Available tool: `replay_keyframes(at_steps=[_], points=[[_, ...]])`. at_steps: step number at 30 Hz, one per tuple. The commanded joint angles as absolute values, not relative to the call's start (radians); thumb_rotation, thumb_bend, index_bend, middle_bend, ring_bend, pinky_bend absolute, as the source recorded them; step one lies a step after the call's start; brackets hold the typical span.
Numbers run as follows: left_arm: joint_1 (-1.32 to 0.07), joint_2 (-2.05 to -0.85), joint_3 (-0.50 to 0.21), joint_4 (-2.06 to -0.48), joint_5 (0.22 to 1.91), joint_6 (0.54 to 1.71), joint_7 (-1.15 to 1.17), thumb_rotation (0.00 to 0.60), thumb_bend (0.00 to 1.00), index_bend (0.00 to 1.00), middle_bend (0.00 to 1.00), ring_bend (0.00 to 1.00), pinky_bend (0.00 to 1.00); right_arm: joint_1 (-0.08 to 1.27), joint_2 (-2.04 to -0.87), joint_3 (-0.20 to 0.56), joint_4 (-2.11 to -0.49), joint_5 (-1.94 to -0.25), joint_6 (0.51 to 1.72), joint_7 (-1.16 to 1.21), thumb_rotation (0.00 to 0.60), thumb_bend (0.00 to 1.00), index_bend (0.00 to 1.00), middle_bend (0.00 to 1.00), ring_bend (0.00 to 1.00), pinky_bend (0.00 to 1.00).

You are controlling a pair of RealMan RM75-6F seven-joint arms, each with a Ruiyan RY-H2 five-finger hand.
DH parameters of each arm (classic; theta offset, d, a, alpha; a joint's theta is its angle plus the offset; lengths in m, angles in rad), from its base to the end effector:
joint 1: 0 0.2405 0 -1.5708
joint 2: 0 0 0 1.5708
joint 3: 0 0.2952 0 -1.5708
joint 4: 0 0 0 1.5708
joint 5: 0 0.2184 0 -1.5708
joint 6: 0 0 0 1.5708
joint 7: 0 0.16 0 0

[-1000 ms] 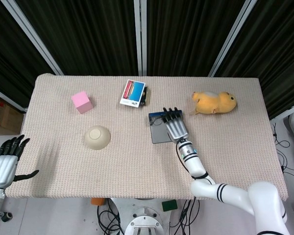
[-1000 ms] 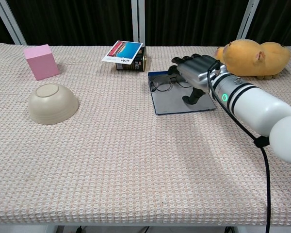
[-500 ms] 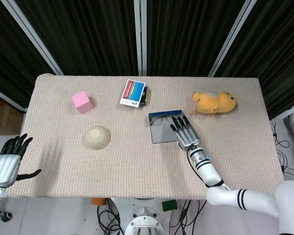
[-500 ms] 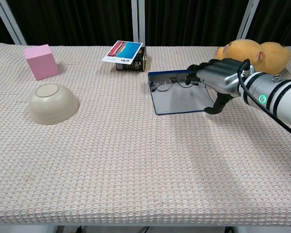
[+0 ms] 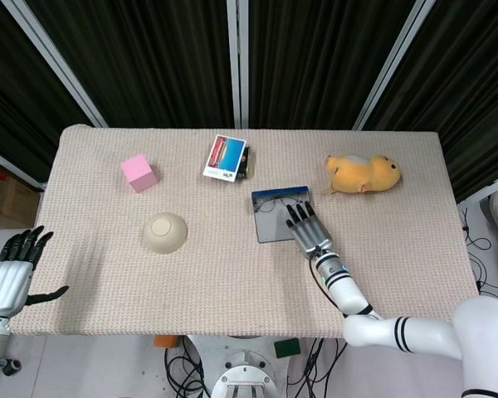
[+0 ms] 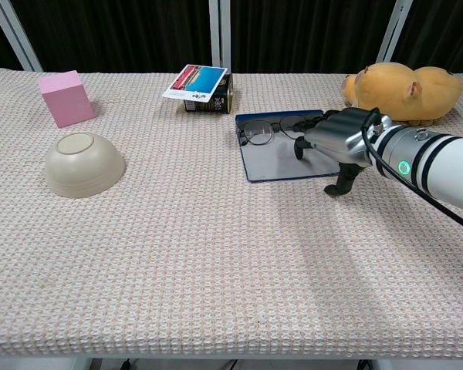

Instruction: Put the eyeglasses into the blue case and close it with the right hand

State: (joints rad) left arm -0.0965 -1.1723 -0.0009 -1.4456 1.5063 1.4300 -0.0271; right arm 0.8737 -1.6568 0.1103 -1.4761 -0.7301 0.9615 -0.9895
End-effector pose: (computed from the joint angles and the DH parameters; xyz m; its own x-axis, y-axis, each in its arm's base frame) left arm -0.3842 0.1962 0.1517 0.4748 0.0920 0.8753 0.8796 -0.0165 -0.4754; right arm -0.1620 -0.3803 -0.0826 0.8041 -0.2566 0.5362 -0.5913 -0.4379 0.6772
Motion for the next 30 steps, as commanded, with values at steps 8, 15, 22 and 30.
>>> replay_keyframes(at_steps=[8, 15, 22, 30], points=[[-0.097, -1.173, -0.002, -1.437, 1.503, 1.427, -0.034, 0.45, 0.02, 0.09, 0.0, 0.0, 0.08, 0.904, -1.706, 0.105, -1.404, -0.717, 0.955, -0.965, 0.6, 0.35, 0.36, 0.0, 0.0, 0.0], [-0.099, -1.176, -0.002, -1.429, 1.501, 1.42, -0.041, 0.452, 0.02, 0.09, 0.0, 0.0, 0.08, 0.9, -1.733, 0.105, -1.357, -0.779, 0.955, -0.889, 0.6, 0.5, 0.51, 0.0, 0.0, 0.0], [-0.1, -1.178, -0.002, -1.424, 1.504, 1.421, -0.045, 0.449, 0.02, 0.09, 0.0, 0.0, 0.08, 0.872, -1.738, 0.089, -1.33, -0.917, 0.997, -0.788, 0.6, 0.52, 0.56, 0.0, 0.0, 0.0], [-0.101, -1.178, 0.001, -1.43, 1.511, 1.425, -0.036, 0.453, 0.02, 0.09, 0.0, 0.0, 0.08, 0.822, -1.758, 0.062, -1.259, -1.076, 1.06, -0.659, 0.6, 0.51, 0.54, 0.0, 0.0, 0.0]])
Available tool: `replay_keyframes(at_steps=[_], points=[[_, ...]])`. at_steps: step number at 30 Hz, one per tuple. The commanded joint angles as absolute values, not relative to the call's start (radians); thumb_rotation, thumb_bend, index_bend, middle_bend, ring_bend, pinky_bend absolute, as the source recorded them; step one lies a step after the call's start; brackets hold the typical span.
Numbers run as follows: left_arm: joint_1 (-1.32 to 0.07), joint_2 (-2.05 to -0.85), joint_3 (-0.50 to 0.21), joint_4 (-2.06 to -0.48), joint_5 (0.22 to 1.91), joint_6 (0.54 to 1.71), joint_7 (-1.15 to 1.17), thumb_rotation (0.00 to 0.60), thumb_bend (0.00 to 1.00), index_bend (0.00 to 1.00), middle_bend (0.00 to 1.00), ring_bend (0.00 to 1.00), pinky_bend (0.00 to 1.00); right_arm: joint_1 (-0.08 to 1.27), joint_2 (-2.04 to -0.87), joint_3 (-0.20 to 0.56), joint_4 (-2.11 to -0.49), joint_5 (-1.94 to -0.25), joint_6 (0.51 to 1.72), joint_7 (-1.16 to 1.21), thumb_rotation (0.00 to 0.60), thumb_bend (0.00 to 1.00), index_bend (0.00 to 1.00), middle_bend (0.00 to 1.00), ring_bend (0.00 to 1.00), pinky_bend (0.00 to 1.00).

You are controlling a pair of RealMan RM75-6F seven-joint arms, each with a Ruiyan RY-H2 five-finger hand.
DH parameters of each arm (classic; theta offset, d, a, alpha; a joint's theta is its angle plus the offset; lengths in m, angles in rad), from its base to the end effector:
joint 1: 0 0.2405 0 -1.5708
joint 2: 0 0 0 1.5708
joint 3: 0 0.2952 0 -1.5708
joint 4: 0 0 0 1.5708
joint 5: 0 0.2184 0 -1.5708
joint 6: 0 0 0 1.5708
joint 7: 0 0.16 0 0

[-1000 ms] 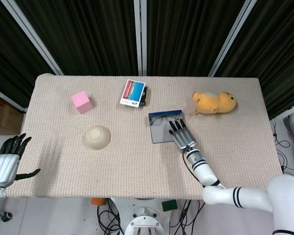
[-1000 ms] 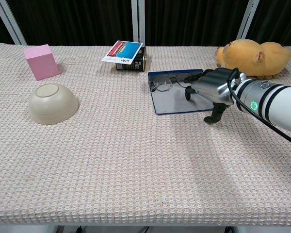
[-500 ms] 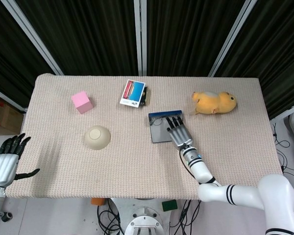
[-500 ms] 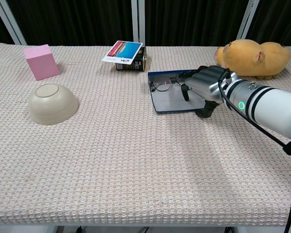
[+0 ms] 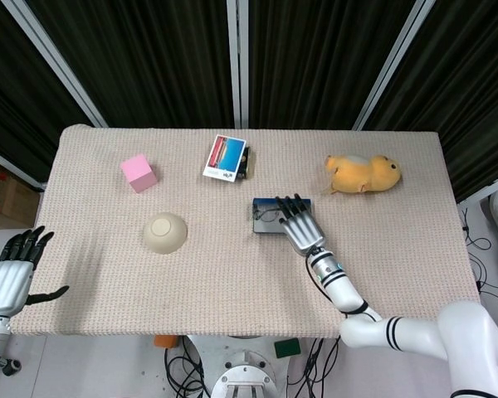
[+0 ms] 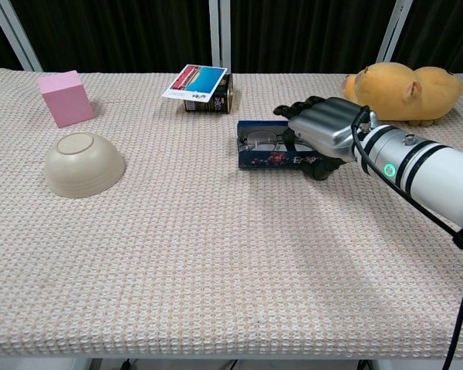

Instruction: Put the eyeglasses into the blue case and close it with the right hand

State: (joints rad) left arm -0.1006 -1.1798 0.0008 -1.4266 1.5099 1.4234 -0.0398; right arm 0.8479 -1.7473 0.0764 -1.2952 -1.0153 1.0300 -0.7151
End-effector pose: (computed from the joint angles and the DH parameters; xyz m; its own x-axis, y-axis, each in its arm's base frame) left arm -0.3867 0.1976 0.1497 0.4744 0.0977 0.8749 0.8799 -0.0219 -0.4747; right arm -0.1581 -0.3860 -0.0939 0.7437 -0.1151 0.6586 -0.6285 -0.4564 0.6299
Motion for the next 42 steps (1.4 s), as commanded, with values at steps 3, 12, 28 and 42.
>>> replay_keyframes(at_steps=[3, 12, 28, 42], points=[[-0.101, -1.176, 0.0, -1.438, 1.514, 1.429, -0.03, 0.448, 0.02, 0.09, 0.0, 0.0, 0.08, 0.802, -1.76, 0.051, -1.246, -1.121, 1.085, -0.628, 0.6, 0.52, 0.61, 0.0, 0.0, 0.0], [-0.107, -1.179, 0.005, -1.46, 1.528, 1.428, -0.001, 0.453, 0.02, 0.09, 0.0, 0.0, 0.08, 0.664, -1.685, -0.054, -1.28, -1.31, 1.254, -0.525, 0.6, 0.52, 0.72, 0.0, 0.0, 0.0], [-0.122, -1.186, 0.001, -1.469, 1.518, 1.404, 0.02, 0.455, 0.02, 0.09, 0.0, 0.0, 0.08, 0.535, -1.621, -0.078, -1.231, -1.477, 1.354, -0.397, 0.6, 0.53, 0.85, 0.0, 0.0, 0.0], [-0.124, -1.167, -0.001, -1.478, 1.499, 1.392, 0.023, 0.46, 0.02, 0.09, 0.0, 0.0, 0.08, 0.584, -1.79, 0.019, -0.978, -1.485, 1.263, -0.331, 0.6, 0.52, 0.77, 0.0, 0.0, 0.0]])
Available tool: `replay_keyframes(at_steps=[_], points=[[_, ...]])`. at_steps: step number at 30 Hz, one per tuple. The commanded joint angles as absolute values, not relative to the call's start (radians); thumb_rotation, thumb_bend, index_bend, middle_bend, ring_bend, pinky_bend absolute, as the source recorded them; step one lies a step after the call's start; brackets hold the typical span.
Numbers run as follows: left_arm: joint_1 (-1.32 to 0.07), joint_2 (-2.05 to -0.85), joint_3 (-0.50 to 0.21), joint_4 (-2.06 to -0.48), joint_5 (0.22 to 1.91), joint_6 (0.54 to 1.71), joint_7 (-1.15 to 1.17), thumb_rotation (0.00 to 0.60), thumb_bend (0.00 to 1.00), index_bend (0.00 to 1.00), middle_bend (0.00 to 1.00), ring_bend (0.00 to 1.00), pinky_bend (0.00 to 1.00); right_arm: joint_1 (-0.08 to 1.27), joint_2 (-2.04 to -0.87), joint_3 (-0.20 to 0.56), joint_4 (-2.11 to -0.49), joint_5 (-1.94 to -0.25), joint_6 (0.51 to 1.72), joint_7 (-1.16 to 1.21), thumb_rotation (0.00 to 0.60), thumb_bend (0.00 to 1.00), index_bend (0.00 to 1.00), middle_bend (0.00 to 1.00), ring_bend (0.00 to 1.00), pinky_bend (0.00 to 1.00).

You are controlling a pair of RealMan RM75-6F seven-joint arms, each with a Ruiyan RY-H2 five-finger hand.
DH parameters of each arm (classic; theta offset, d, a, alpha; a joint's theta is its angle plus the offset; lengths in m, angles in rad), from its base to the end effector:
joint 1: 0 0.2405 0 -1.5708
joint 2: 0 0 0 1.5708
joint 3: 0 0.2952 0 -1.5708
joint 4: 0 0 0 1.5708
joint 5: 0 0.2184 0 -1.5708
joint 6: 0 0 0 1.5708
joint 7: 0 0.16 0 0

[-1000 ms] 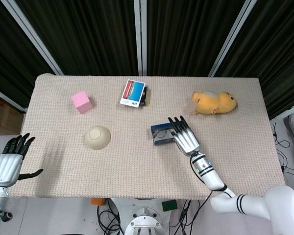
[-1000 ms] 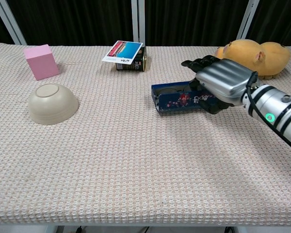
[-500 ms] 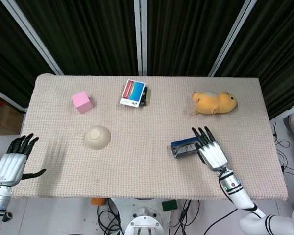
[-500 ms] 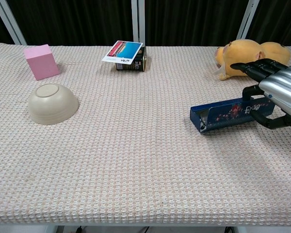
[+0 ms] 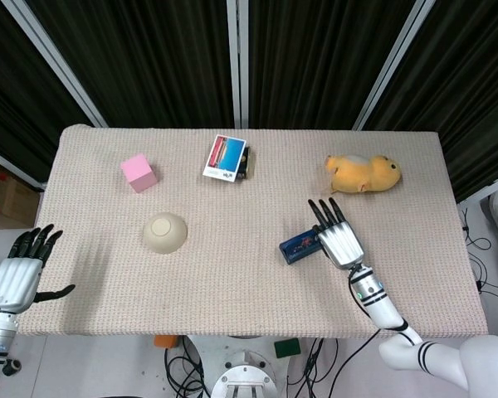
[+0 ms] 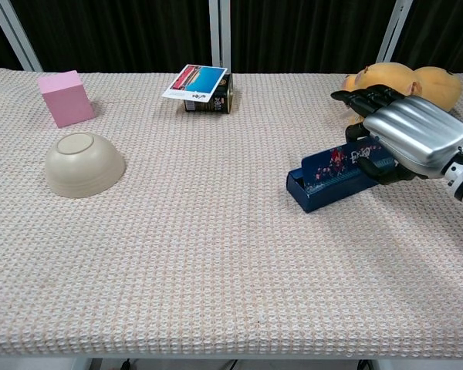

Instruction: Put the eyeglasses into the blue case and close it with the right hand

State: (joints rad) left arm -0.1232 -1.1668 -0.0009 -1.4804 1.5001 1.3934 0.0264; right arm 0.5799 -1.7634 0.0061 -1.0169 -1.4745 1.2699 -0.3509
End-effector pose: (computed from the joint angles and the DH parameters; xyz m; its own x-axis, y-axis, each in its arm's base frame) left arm -0.3759 0.2051 0.1448 0.4973 0.1167 0.8597 0.8673 -0.0408 -0.4961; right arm -0.2485 -0.3462 -0.0586 0.6796 0.0788 0.7293 -0.6385 -0.4259 0.6410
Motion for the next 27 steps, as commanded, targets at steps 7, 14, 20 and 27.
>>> replay_keyframes(at_steps=[7, 14, 20, 27], points=[[-0.125, -1.168, -0.001, -1.474, 1.503, 1.395, 0.019, 0.455, 0.02, 0.09, 0.0, 0.0, 0.08, 0.583, -1.819, 0.034, -0.929, -1.498, 1.261, -0.311, 0.6, 0.47, 0.0, 0.0, 0.0, 0.0], [-0.121, -1.165, 0.001, -1.479, 1.504, 1.402, 0.021, 0.455, 0.02, 0.09, 0.0, 0.0, 0.08, 0.579, -1.838, 0.053, -0.901, -1.524, 1.304, -0.263, 0.6, 0.4, 0.0, 0.0, 0.0, 0.0], [-0.12, -1.161, 0.0, -1.486, 1.506, 1.407, 0.025, 0.452, 0.02, 0.09, 0.0, 0.0, 0.08, 0.576, -1.837, 0.072, -0.899, -1.54, 1.343, -0.219, 0.6, 0.37, 0.0, 0.0, 0.0, 0.0], [-0.122, -1.159, -0.003, -1.495, 1.508, 1.412, 0.031, 0.455, 0.02, 0.09, 0.0, 0.0, 0.08, 0.572, -1.766, 0.086, -0.969, -1.594, 1.434, -0.229, 0.6, 0.37, 0.0, 0.0, 0.0, 0.0]])
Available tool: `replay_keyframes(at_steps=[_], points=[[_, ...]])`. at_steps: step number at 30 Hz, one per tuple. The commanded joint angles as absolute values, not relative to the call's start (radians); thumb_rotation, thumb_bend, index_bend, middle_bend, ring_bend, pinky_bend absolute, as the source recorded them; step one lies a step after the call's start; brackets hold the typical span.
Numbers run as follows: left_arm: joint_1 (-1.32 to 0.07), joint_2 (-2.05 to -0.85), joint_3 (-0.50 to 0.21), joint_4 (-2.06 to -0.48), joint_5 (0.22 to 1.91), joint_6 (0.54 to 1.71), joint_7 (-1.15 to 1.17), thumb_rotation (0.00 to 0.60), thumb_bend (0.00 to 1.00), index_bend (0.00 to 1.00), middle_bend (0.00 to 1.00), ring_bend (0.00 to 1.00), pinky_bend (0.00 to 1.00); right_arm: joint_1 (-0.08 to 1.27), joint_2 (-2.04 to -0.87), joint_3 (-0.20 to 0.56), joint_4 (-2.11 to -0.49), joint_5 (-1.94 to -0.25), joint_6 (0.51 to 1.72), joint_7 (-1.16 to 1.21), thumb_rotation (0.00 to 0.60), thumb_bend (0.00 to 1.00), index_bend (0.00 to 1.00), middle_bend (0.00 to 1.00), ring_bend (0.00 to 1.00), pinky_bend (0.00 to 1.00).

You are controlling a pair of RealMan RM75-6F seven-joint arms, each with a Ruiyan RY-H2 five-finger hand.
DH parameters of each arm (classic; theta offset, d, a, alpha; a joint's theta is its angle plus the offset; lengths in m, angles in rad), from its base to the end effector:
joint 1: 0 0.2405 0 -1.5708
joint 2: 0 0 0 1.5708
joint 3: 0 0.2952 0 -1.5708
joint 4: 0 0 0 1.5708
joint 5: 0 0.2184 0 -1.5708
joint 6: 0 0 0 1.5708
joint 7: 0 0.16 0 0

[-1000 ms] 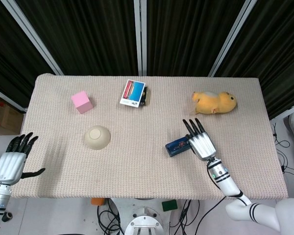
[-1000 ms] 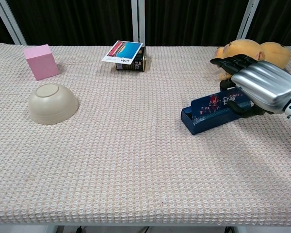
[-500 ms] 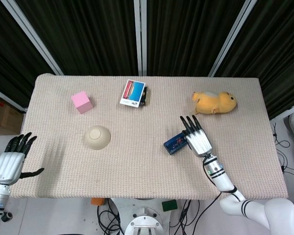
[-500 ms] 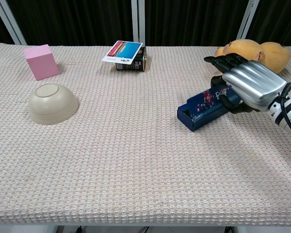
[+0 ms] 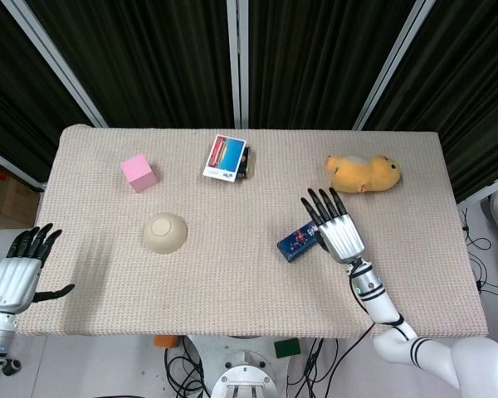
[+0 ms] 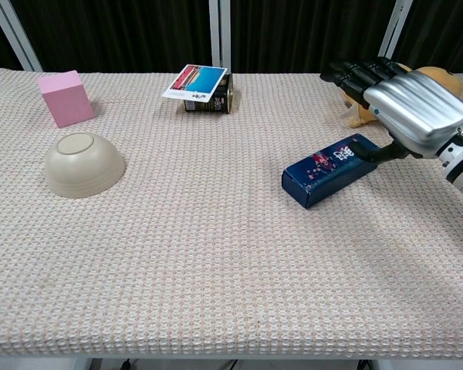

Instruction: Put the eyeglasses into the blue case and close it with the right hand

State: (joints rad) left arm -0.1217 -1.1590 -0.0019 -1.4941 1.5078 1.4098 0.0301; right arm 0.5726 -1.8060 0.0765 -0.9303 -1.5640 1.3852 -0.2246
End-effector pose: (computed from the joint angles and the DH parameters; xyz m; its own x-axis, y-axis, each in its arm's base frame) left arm -0.3716 0.2047 0.1481 0.4966 0.1004 0.8621 0.8679 -0.0474 -0.4944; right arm -0.2336 -0.3551 -0.0435 0.5579 0.2023 0.8049 -0.6935 -0.4190 0.5861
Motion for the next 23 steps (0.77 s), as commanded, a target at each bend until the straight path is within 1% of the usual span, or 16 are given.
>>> replay_keyframes(at_steps=[1, 3, 6, 8, 10, 11, 12, 14, 16, 19, 23], points=[[-0.122, -1.16, -0.004, -1.496, 1.511, 1.415, 0.031, 0.454, 0.02, 0.09, 0.0, 0.0, 0.08, 0.574, -1.734, 0.095, -0.997, -1.615, 1.469, -0.23, 0.6, 0.37, 0.0, 0.0, 0.0, 0.0], [-0.122, -1.161, -0.006, -1.497, 1.516, 1.423, 0.032, 0.456, 0.02, 0.09, 0.0, 0.0, 0.08, 0.575, -1.669, 0.112, -1.056, -1.641, 1.52, -0.234, 0.6, 0.37, 0.0, 0.0, 0.0, 0.0], [-0.121, -1.166, -0.012, -1.493, 1.529, 1.447, 0.035, 0.453, 0.02, 0.09, 0.0, 0.0, 0.08, 0.56, -1.515, 0.14, -1.199, -1.659, 1.569, -0.265, 0.6, 0.37, 0.0, 0.0, 0.0, 0.0], [-0.12, -1.168, -0.015, -1.492, 1.536, 1.459, 0.031, 0.449, 0.02, 0.09, 0.0, 0.0, 0.08, 0.513, -1.38, 0.131, -1.361, -1.625, 1.554, -0.305, 0.6, 0.37, 0.0, 0.0, 0.0, 0.0], [-0.118, -1.17, -0.016, -1.492, 1.54, 1.468, 0.028, 0.449, 0.02, 0.09, 0.0, 0.0, 0.08, 0.445, -1.25, 0.09, -1.549, -1.549, 1.504, -0.367, 0.6, 0.36, 0.0, 0.0, 0.0, 0.0], [-0.116, -1.173, -0.017, -1.49, 1.544, 1.475, 0.026, 0.449, 0.02, 0.09, 0.0, 0.0, 0.08, 0.397, -1.168, 0.048, -1.67, -1.498, 1.475, -0.401, 0.6, 0.36, 0.0, 0.0, 0.0, 0.0], [-0.115, -1.176, -0.017, -1.488, 1.548, 1.482, 0.022, 0.45, 0.02, 0.09, 0.0, 0.0, 0.08, 0.361, -1.118, 0.016, -1.739, -1.466, 1.464, -0.417, 0.6, 0.35, 0.0, 0.0, 0.0, 0.0], [-0.11, -1.185, -0.018, -1.477, 1.554, 1.498, 0.014, 0.45, 0.02, 0.09, 0.0, 0.0, 0.08, 0.277, -1.06, -0.049, -1.804, -1.422, 1.486, -0.435, 0.6, 0.34, 0.0, 0.0, 0.0, 0.0], [-0.103, -1.197, -0.018, -1.46, 1.562, 1.516, 0.005, 0.45, 0.02, 0.09, 0.0, 0.0, 0.08, 0.193, -1.075, -0.092, -1.765, -1.417, 1.547, -0.409, 0.6, 0.34, 0.0, 0.0, 0.0, 0.0], [-0.094, -1.208, -0.014, -1.439, 1.569, 1.534, -0.001, 0.45, 0.02, 0.09, 0.0, 0.0, 0.08, 0.094, -1.144, -0.127, -1.656, -1.415, 1.609, -0.311, 0.6, 0.34, 0.0, 0.0, 0.0, 0.0], [-0.088, -1.204, -0.01, -1.437, 1.573, 1.541, 0.006, 0.445, 0.02, 0.09, 0.0, 0.0, 0.08, 0.027, -1.229, -0.131, -1.511, -1.434, 1.65, -0.214, 0.6, 0.33, 0.0, 0.0, 0.0, 0.0]])
